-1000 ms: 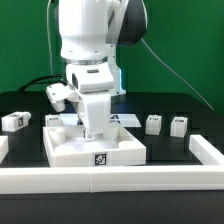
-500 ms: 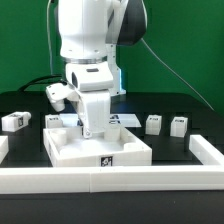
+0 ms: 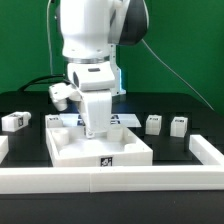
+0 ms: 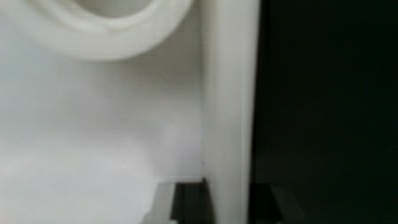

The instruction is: Assemble square table

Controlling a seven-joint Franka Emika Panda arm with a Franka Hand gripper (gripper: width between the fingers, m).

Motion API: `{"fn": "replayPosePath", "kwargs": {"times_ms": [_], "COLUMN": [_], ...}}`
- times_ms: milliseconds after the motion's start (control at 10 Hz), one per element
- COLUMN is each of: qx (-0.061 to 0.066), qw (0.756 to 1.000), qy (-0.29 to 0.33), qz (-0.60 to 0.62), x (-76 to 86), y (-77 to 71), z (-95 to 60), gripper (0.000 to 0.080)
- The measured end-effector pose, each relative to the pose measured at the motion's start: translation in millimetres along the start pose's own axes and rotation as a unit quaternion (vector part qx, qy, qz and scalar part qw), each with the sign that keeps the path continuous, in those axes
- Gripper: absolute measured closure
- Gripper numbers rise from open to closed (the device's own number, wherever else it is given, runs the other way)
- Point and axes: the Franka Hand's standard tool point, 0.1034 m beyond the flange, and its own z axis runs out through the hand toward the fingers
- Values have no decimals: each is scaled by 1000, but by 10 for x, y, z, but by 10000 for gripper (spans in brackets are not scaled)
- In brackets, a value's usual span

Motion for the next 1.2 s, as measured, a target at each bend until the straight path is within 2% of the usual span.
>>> {"fn": "replayPosePath", "kwargs": {"times_ms": [300,600,1000,1200], "qx": [-8,-13,-17,-15], "qw": [999,999,999,999], "qy": [5,8,16,17], "qz": [43,40,37,50], "x": [498,770,894,905], "y": [186,335,527,539], "z": [-42,-46,-14,-4], "gripper": [732,733,733,732]}}
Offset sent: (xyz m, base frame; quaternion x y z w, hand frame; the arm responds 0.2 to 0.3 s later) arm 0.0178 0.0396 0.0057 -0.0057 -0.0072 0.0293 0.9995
